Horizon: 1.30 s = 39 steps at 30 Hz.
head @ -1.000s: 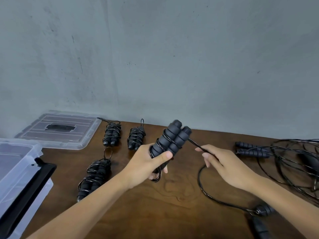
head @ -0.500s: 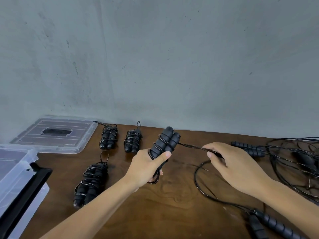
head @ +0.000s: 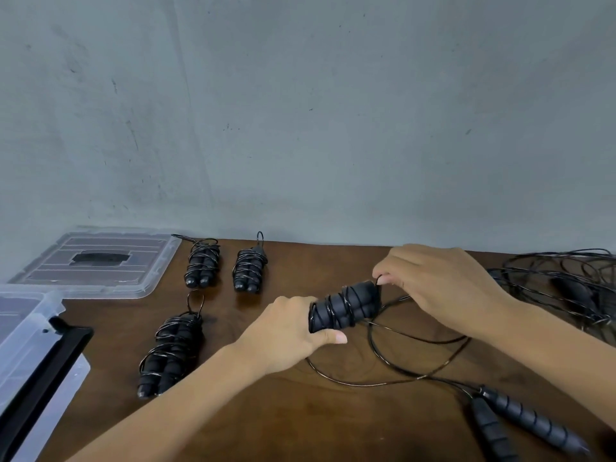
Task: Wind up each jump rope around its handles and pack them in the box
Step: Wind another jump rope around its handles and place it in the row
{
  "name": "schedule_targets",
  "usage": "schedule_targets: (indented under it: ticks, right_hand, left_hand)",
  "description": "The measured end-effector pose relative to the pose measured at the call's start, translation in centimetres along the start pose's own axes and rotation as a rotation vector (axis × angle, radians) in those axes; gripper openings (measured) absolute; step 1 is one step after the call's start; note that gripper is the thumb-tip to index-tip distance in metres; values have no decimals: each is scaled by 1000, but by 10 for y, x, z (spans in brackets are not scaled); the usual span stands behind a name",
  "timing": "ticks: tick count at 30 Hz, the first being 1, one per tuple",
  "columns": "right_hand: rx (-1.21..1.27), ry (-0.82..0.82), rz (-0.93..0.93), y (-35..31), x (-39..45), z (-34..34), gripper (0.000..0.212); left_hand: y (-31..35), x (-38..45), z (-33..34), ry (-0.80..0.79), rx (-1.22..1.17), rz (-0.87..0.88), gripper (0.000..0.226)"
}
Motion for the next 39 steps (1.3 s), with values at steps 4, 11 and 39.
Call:
schedule_targets:
  ticks: [4, 11, 39]
  right_hand:
    - [150, -56, 24, 6, 2, 1, 33]
    - [672, -184, 185, 8, 3, -2, 12]
    - [1465, -18, 563, -55, 0, 49, 25]
  left_hand:
    - [5, -4, -6, -82, 151, 109, 50]
    - [2, -15, -9, -60, 258, 480, 63]
    - [15, -26, 15, 340, -752, 308, 40]
Point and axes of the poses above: each hand's wrist, its own x-axis towards the middle knuckle, its own z-axis out of the palm, y = z × x, the point moved 2 cm from there along x, towards the middle knuckle, and after that the axes turned 14 degrees about -x, right-handed, at the moved point
